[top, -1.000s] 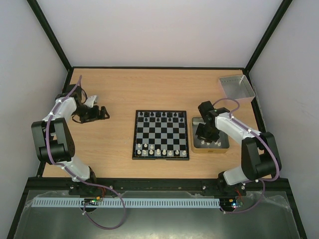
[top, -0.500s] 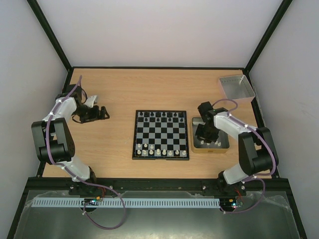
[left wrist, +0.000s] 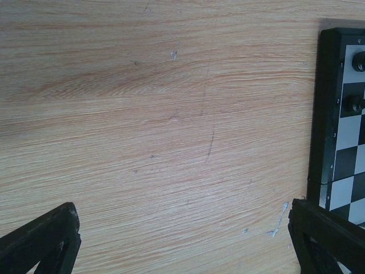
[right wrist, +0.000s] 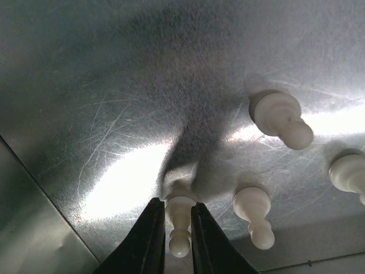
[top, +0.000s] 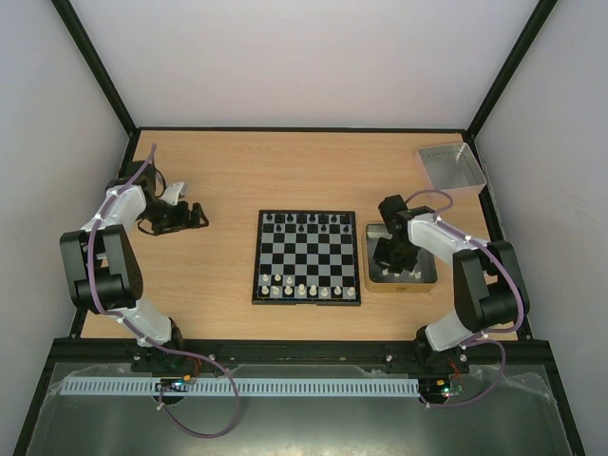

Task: Set up the chess pieces on the board
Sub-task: Pick up the chess piece from the storage box, then place the chess piece on the chessboard.

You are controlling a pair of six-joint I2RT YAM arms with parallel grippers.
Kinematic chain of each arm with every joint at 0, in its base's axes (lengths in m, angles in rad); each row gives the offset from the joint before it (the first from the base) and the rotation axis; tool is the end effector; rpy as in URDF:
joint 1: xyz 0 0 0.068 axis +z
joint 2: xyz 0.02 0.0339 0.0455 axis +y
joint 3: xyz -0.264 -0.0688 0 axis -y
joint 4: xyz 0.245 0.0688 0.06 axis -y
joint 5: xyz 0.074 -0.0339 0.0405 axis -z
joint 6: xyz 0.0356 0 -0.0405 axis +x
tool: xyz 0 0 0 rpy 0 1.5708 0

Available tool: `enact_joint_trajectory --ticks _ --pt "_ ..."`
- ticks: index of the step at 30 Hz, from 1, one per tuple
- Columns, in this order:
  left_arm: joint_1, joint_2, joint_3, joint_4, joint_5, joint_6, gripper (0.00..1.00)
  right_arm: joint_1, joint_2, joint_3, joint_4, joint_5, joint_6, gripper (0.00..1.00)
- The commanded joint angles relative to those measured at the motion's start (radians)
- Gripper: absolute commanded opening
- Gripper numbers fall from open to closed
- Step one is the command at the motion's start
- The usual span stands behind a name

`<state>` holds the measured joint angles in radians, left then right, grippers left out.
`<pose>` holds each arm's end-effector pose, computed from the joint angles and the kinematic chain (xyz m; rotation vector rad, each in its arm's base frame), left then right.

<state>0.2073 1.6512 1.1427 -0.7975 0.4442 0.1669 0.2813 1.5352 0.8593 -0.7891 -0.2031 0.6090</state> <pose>0.3087 0.0493 0.2073 0.0272 2.7527 -0.5424 0.2389 0.0765 0.1626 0.4913 3.0744 0.3573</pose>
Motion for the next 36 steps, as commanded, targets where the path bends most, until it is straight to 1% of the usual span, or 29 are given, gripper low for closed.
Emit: enact_joint_trajectory --ticks 1,9,14,22,29,32,36 --pt "0.0 -0.01 -0.008 -0.003 0.0 -0.009 0.99 -0.006 0.005 -0.013 -0.004 0.009 -0.011 0.11" --pt "0.0 -0.005 -0.006 -0.002 0.002 -0.009 0.99 -0.005 0.001 -0.014 -0.013 0.009 -0.013 0.05" --pt "0.0 -0.004 -0.006 -0.002 0.004 -0.008 0.99 -0.004 0.0 0.0 -0.03 0.024 -0.015 0.04" --pt "0.0 0.005 0.001 -0.003 0.01 -0.007 0.99 -0.004 -0.004 0.069 -0.096 0.085 -0.023 0.03" --pt "0.001 0.013 0.005 -0.005 0.016 -0.006 0.99 0.001 -0.035 0.176 -0.176 0.105 -0.021 0.03" --pt "0.0 0.016 0.007 -0.005 0.017 -0.004 0.99 0.046 -0.041 0.248 -0.221 0.109 0.003 0.03" --pt "0.0 0.018 0.01 -0.006 0.02 -0.004 0.99 0.166 -0.016 0.41 -0.303 0.138 0.042 0.03"
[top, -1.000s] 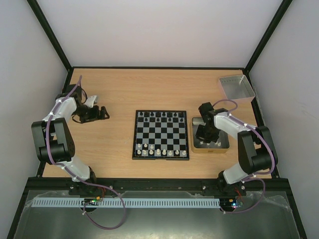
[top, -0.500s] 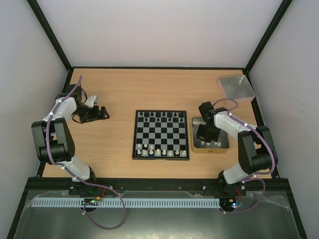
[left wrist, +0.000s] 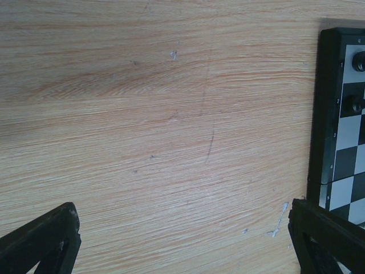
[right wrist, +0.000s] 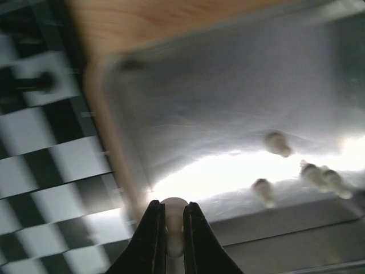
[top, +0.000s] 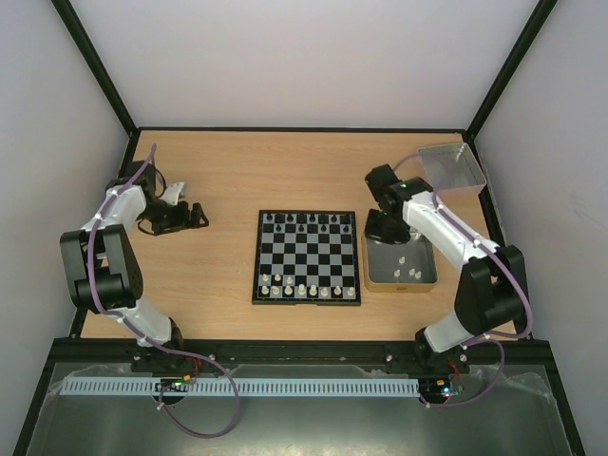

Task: Set up the chess pieces on the board
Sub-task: Place the chess piece on the chessboard.

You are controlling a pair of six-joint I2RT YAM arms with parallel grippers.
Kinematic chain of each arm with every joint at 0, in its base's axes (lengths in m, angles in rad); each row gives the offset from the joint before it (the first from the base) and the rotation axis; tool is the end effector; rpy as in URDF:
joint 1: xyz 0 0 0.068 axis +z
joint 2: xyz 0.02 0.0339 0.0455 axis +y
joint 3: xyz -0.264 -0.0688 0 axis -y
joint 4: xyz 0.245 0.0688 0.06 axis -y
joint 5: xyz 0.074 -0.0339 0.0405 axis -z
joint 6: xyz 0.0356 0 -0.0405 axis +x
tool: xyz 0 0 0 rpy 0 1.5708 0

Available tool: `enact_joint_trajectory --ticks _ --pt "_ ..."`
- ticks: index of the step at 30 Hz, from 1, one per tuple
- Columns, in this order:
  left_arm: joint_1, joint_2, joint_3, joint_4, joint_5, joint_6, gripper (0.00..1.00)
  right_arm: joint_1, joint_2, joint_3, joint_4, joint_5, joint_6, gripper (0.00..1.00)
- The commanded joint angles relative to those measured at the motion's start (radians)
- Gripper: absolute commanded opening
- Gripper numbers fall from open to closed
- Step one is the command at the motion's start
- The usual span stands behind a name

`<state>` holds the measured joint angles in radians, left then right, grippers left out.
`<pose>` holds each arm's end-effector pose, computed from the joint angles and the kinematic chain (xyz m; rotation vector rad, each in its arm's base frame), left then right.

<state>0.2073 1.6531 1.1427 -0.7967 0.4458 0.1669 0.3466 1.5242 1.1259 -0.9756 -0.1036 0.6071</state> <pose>0.3089 0.0493 0.2068 0.0271 2.7530 -0.5450 0.2604 0.0980 0.2302 0.3746 2.9784 0.2744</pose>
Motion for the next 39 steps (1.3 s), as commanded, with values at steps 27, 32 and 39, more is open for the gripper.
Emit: enact_joint_trajectory --ticks 27,32,39 --pt "0.008 -0.001 0.011 -0.006 0.027 -0.003 0.99 0.53 0.395 0.392 -0.067 -0.162 0.044 0.04" --pt "0.01 0.003 0.012 -0.004 0.027 -0.002 0.99 0.544 0.426 0.397 -0.062 -0.168 0.039 0.04" --pt "0.012 0.01 0.015 -0.006 0.03 -0.003 0.99 0.563 0.451 0.398 -0.058 -0.173 0.033 0.04"
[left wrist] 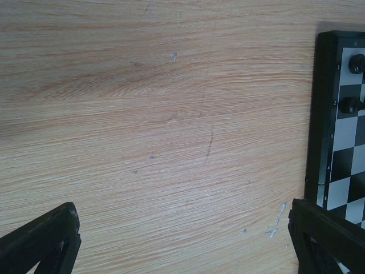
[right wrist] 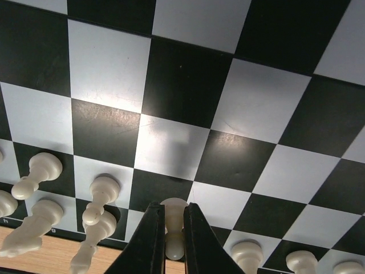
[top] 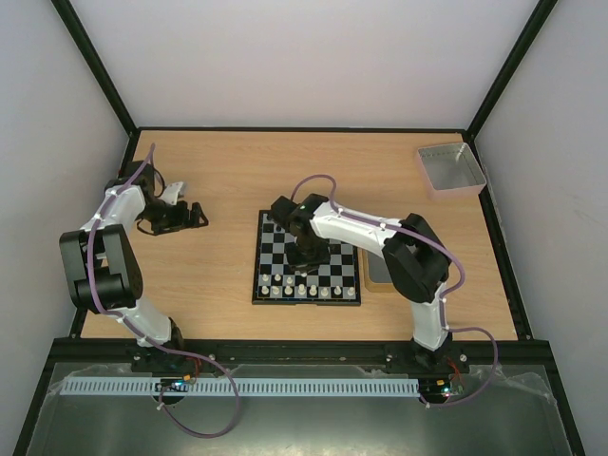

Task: Set up the chess pieces on the board
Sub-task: Place the chess piece on the chessboard.

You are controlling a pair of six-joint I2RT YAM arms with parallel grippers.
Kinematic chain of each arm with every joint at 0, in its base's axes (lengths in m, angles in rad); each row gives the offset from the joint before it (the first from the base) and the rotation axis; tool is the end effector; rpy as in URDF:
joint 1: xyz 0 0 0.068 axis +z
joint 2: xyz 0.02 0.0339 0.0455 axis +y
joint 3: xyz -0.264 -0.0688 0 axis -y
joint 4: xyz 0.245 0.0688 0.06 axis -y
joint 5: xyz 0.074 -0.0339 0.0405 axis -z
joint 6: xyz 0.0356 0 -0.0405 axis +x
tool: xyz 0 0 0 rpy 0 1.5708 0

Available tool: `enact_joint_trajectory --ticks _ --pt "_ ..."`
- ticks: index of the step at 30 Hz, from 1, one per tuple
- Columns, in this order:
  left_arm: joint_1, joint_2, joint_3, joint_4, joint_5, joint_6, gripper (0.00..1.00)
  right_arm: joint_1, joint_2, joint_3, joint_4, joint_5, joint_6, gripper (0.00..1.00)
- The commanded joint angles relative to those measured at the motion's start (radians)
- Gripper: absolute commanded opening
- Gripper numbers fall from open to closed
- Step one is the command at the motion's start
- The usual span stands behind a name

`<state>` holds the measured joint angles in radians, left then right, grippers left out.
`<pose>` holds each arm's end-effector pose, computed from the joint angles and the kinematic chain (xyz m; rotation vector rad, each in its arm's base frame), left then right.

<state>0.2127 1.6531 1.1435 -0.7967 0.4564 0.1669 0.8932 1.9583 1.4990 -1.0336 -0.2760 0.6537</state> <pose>0.3088 0.0506 0.2072 0.0219 2.7470 -0.5573 0.2272 0.2978 0.1952 0.3721 -2.9575 -0.3773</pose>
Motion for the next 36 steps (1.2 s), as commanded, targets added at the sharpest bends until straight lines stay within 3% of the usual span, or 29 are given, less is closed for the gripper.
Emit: enact_joint_trajectory --ticks 1,36 --pt "0.006 0.011 0.014 -0.004 0.019 -0.001 0.99 0.019 0.019 0.022 0.001 0.0 -0.014 0.04" --pt "0.007 0.027 0.022 -0.006 0.02 -0.001 0.99 0.036 0.029 -0.035 0.036 -0.013 -0.006 0.09"
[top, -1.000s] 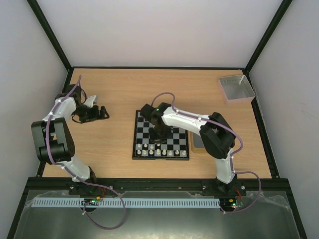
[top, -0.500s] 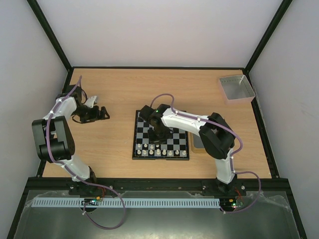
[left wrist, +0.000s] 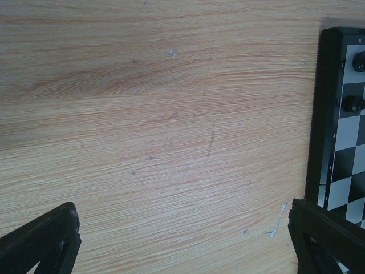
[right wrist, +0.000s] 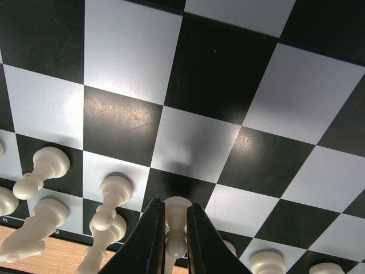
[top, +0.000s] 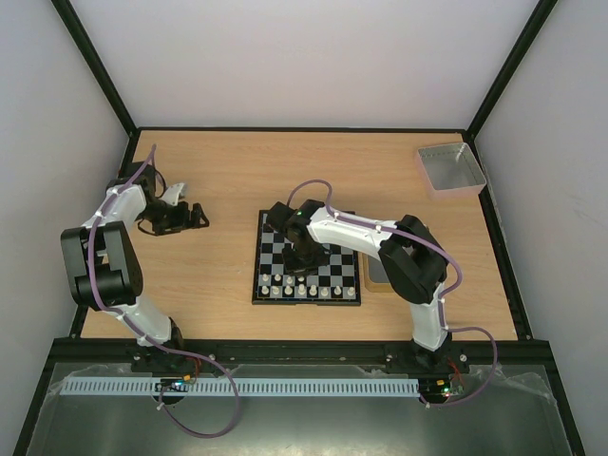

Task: Set up the chess pieces on the board
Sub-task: Place the chess piece on the chessboard.

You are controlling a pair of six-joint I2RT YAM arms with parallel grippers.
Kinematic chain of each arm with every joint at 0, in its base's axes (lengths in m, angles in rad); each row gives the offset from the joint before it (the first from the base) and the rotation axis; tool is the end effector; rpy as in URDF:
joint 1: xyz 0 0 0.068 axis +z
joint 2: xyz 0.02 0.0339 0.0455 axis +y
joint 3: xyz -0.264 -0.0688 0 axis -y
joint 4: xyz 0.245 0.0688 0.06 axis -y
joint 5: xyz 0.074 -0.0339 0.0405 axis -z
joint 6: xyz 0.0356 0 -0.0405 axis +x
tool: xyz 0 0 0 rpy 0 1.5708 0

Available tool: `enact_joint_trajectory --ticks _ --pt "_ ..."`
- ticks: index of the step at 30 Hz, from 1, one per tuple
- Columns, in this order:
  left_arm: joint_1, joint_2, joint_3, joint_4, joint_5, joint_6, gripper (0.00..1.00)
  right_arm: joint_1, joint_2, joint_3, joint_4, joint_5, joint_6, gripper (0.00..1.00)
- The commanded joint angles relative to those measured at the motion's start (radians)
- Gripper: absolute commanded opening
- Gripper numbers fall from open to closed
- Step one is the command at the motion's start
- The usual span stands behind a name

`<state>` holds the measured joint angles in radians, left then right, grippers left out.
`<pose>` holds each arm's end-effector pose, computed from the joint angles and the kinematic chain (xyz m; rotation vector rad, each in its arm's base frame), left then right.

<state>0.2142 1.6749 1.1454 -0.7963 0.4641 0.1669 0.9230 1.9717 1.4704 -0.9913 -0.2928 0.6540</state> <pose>0.3111 0.0514 0.2014 0.0150 2.7607 -0.5760 0.2182 0.3054 0.1837 0.4143 -2.9345 -0.3903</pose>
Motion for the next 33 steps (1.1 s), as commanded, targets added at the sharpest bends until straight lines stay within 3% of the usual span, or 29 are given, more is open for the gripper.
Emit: enact_joint_trajectory --ticks 1,33 --pt "0.005 0.005 0.02 -0.005 0.013 -0.001 0.99 0.006 0.016 -0.007 -0.007 0.004 -0.008 0.09" --pt "0.004 0.005 0.017 -0.003 0.01 -0.001 0.99 0.008 0.032 -0.01 0.023 -0.017 -0.004 0.13"
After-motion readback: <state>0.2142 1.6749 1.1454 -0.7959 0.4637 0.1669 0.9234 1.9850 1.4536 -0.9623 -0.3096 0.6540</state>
